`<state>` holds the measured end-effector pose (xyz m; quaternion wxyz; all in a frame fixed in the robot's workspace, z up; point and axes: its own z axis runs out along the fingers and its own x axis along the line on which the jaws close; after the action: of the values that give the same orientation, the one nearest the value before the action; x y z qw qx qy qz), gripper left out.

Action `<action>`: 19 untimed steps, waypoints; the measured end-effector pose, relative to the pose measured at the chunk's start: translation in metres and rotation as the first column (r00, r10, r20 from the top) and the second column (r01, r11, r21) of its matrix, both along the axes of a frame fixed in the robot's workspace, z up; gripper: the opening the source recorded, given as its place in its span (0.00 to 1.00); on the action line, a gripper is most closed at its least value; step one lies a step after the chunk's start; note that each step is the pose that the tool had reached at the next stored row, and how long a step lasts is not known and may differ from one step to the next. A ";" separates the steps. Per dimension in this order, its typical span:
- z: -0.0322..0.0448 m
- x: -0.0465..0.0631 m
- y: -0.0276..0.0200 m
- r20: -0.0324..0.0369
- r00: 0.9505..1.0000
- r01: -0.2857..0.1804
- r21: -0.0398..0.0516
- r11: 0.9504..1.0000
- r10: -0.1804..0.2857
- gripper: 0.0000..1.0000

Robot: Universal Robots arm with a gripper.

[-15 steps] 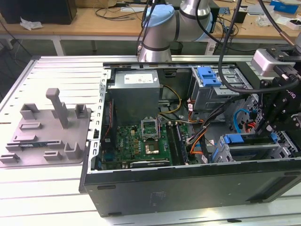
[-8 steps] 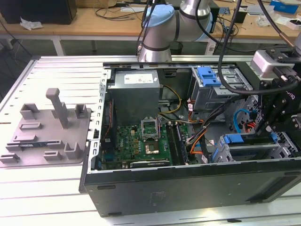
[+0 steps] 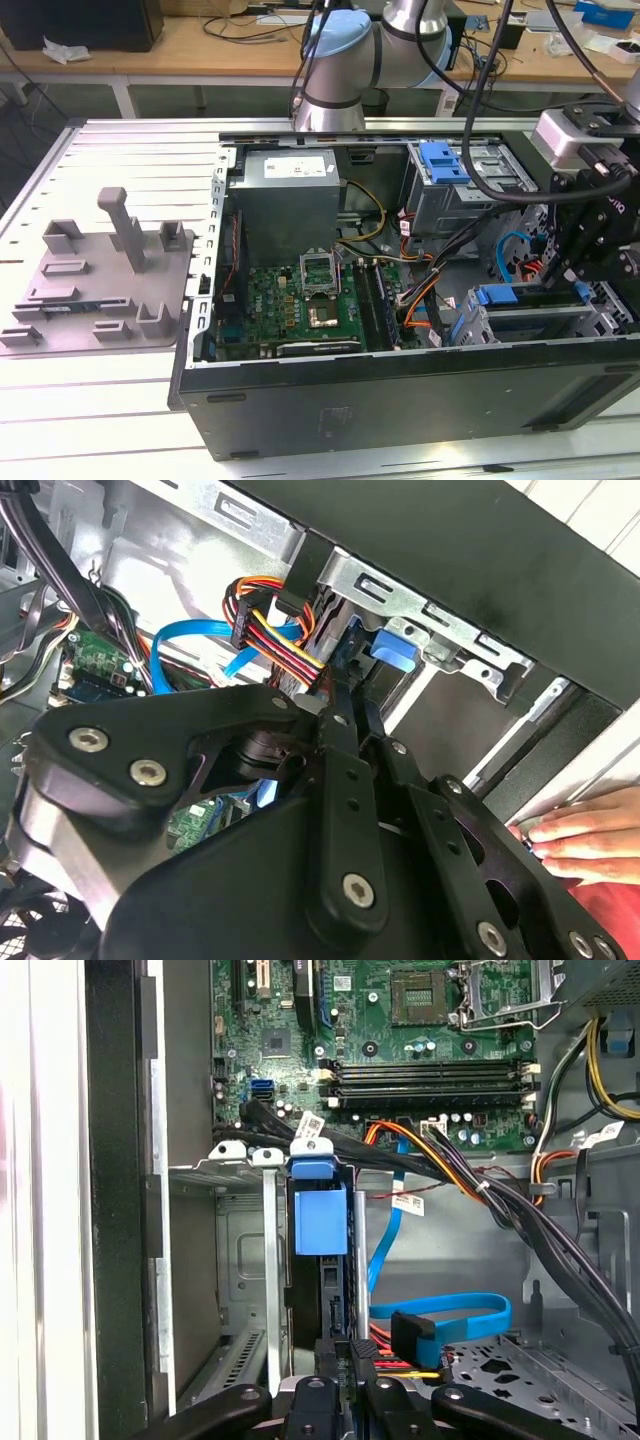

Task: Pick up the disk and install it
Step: 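Insert the first disk wire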

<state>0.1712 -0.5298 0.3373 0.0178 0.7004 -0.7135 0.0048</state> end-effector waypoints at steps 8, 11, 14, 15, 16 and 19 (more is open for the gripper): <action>-0.0006 0.000 0.0000 0.000 1.000 0.000 0.002 1.000 0.000 0.24; 0.0066 0.000 0.0000 0.000 1.000 0.000 0.001 1.000 0.000 0.36; 0.0148 0.000 0.0000 0.000 1.000 0.000 0.000 1.000 0.000 0.48; 0.0171 0.000 0.0000 0.000 1.000 0.000 0.001 1.000 0.000 0.54; 0.0176 0.000 0.0000 0.000 1.000 0.000 0.001 1.000 0.000 0.60; 0.0177 0.000 0.0000 0.000 1.000 0.000 0.000 1.000 0.000 0.66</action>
<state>0.1711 -0.5298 0.3551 0.0176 0.7002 -0.7137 0.0046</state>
